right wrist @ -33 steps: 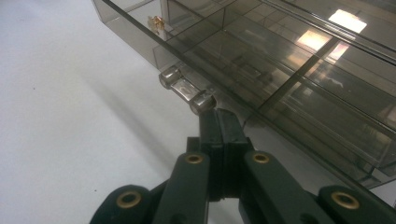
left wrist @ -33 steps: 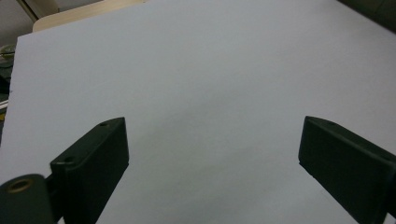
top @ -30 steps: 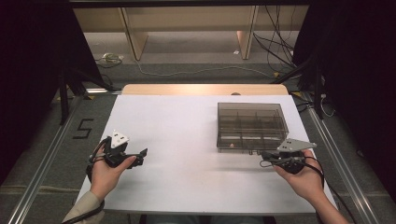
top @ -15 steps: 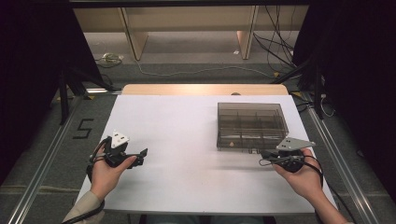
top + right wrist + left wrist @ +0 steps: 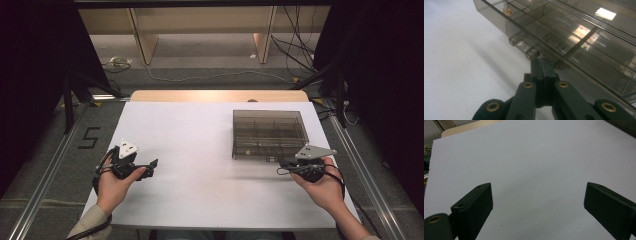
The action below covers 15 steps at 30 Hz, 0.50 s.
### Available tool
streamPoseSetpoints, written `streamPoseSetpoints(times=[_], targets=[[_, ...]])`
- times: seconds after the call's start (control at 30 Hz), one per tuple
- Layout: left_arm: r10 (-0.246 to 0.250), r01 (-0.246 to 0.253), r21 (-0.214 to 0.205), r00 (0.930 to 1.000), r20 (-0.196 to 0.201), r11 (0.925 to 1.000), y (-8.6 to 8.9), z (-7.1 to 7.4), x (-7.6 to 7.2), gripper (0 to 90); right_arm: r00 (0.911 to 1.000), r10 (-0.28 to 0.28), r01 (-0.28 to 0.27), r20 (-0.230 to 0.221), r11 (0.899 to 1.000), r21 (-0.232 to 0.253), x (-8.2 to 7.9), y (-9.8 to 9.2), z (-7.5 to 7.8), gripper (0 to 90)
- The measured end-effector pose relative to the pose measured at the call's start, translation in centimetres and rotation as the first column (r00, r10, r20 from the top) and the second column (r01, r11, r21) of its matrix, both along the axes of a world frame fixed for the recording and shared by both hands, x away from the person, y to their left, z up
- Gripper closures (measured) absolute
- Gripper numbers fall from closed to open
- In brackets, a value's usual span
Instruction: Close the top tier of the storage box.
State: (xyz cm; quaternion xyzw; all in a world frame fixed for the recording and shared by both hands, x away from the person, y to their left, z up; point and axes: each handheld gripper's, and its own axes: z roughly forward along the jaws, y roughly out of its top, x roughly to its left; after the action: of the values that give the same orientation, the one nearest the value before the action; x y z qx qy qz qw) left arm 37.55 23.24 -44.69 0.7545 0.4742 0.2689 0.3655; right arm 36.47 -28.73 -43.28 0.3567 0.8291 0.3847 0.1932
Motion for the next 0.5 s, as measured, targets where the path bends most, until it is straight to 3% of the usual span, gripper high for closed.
streamPoseSetpoints(times=[0.5], targets=[[0.0, 0.0, 0.0, 1.0, 0.001, 1.0, 0.01, 0.04, -0.01, 8.4, 1.0, -0.006, 0.006, 0.005, 1.0, -0.001, 0.35, 0.04, 0.02, 90.0]])
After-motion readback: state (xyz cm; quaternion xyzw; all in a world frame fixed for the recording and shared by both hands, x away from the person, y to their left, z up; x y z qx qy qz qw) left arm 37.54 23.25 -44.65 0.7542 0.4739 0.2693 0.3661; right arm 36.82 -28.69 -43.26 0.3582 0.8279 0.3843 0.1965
